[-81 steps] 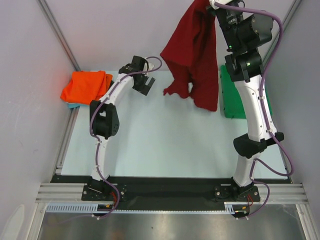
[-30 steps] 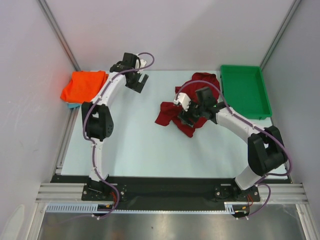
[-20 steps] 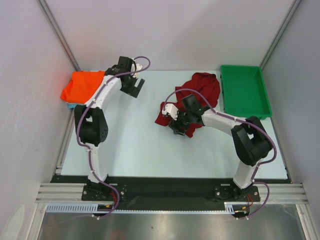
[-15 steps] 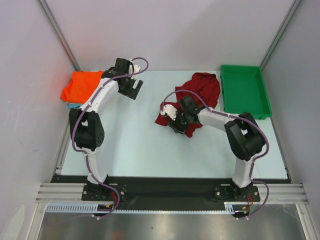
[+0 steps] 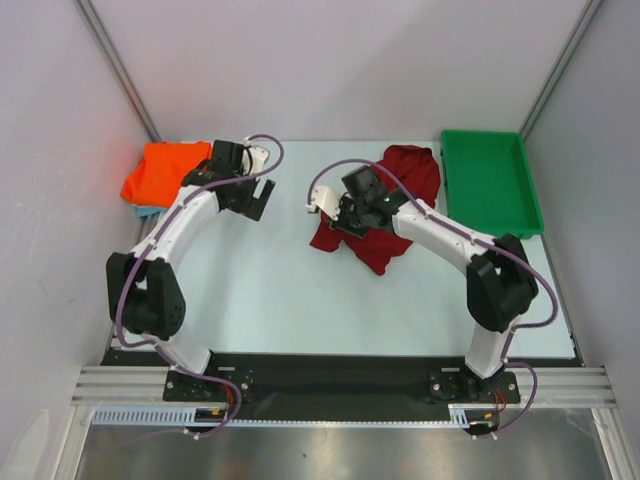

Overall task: Fold and stack the t-shirts
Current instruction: Flatten the tshirt out

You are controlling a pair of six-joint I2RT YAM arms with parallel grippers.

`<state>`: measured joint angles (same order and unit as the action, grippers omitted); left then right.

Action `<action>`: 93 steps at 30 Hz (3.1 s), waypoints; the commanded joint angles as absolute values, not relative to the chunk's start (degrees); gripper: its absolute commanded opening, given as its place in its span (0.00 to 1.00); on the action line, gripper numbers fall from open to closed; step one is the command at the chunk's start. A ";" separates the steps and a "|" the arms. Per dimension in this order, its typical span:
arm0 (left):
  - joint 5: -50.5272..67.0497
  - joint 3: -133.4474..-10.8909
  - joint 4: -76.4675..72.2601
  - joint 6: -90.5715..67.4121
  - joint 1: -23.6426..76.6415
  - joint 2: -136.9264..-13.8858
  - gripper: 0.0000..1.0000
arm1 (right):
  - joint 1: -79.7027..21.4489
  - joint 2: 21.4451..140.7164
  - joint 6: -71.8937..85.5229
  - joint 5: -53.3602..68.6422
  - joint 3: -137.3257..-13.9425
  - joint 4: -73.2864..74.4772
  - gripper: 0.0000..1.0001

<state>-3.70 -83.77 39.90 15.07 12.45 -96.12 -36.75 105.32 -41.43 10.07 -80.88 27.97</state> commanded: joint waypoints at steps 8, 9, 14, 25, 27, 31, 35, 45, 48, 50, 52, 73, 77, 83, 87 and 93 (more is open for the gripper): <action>-0.45 -74.18 37.08 16.96 11.95 -84.12 1.00 | -46.85 94.83 -46.86 0.09 -90.12 36.40 0.32; 0.95 -73.83 37.44 16.70 11.95 -83.33 1.00 | -46.50 94.92 -44.67 0.09 -88.52 34.56 0.39; 4.13 -74.17 39.99 14.51 11.95 -82.18 1.00 | -40.80 96.85 -39.82 2.45 -82.54 31.64 0.65; 1.93 -78.22 41.83 16.52 11.87 -85.60 1.00 | -33.57 111.97 -38.85 5.79 -85.51 33.13 0.65; 2.02 -78.57 42.01 16.26 11.87 -87.36 1.00 | -33.49 112.15 -38.67 7.90 -85.26 33.40 0.65; 2.02 -78.75 41.40 15.65 11.87 -88.77 1.00 | -35.50 111.62 -38.85 10.63 -82.89 33.66 0.66; 1.67 -78.75 41.13 15.38 11.78 -89.82 1.00 | -37.08 112.50 -39.11 12.65 -82.71 34.72 0.63; 0.27 -76.46 38.32 15.65 11.78 -90.61 1.00 | -40.25 108.12 -42.36 10.20 -90.16 37.09 0.00; 0.44 -79.53 38.50 14.24 11.78 -92.72 1.00 | -39.99 103.65 -43.68 8.62 -91.75 38.92 0.00; 0.18 -82.77 38.06 13.71 11.78 -94.12 1.00 | -39.29 101.61 -44.12 7.91 -92.55 40.16 0.00; -2.78 -85.85 39.02 13.88 11.78 -96.05 1.00 | -38.68 99.85 -45.96 6.86 -93.16 42.62 0.00; -3.71 -88.43 41.84 12.14 8.09 -97.22 1.00 | -42.79 111.44 -45.70 5.44 -122.59 42.36 0.00; -0.44 -78.18 39.38 13.96 4.58 -89.23 1.00 | -45.70 113.90 -46.23 6.59 -132.59 40.79 0.00; -4.40 -69.70 35.24 19.16 3.08 -81.21 1.00 | -50.62 114.61 -44.74 6.06 -140.62 32.89 0.00; -4.22 -70.31 35.33 17.15 1.85 -80.77 1.00 | -50.71 112.50 -43.24 3.53 -142.29 22.08 0.00; -3.52 -71.89 35.42 14.60 1.85 -82.35 1.00 | -43.36 111.45 -41.83 0.98 -145.37 13.28 0.00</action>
<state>-4.29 -70.30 37.21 16.43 2.33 -82.19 -48.80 115.15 -43.07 4.36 -141.69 24.62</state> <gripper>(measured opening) 0.996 0.011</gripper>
